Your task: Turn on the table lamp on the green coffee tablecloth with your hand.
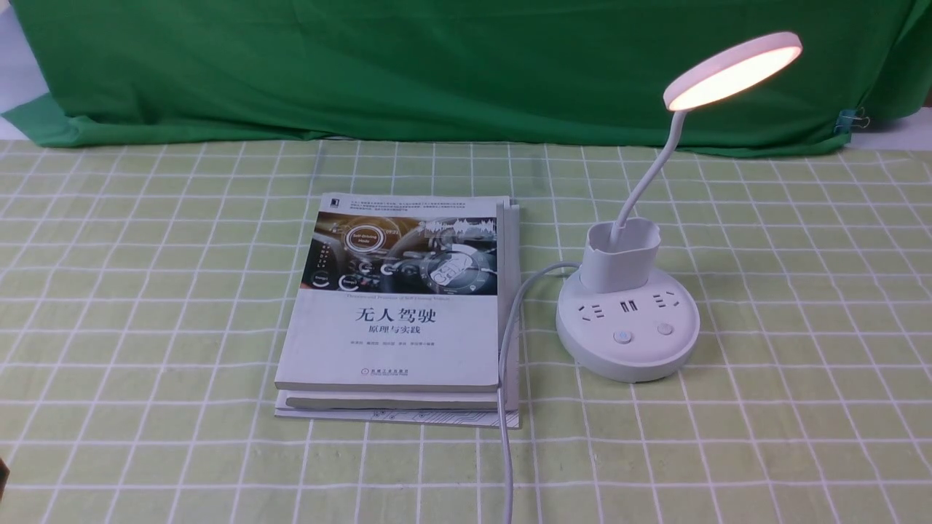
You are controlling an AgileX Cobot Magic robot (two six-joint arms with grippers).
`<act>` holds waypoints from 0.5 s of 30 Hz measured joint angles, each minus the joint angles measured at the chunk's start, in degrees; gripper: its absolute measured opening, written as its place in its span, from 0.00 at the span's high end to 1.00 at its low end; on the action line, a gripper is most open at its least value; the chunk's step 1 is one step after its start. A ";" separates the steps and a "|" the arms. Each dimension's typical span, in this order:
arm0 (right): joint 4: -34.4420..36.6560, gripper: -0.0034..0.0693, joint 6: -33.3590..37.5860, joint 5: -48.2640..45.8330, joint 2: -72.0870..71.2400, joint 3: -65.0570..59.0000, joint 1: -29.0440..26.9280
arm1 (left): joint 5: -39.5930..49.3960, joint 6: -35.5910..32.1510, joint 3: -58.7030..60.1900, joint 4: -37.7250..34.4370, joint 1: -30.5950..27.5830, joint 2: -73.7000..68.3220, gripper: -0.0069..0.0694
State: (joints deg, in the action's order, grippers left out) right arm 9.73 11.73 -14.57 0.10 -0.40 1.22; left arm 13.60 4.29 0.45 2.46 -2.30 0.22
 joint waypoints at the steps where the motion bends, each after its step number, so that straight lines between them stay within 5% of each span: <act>1: 0.00 0.81 0.00 0.00 0.00 0.00 0.00 | 0.00 0.00 0.00 0.00 0.00 0.00 0.91; 15: 0.00 0.78 0.00 0.06 0.00 0.00 0.00 | 0.00 0.00 0.00 0.00 0.00 0.00 0.91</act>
State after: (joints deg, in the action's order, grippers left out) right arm 9.73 11.73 -14.51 0.10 -0.40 1.22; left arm 13.60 4.29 0.45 2.46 -2.30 0.22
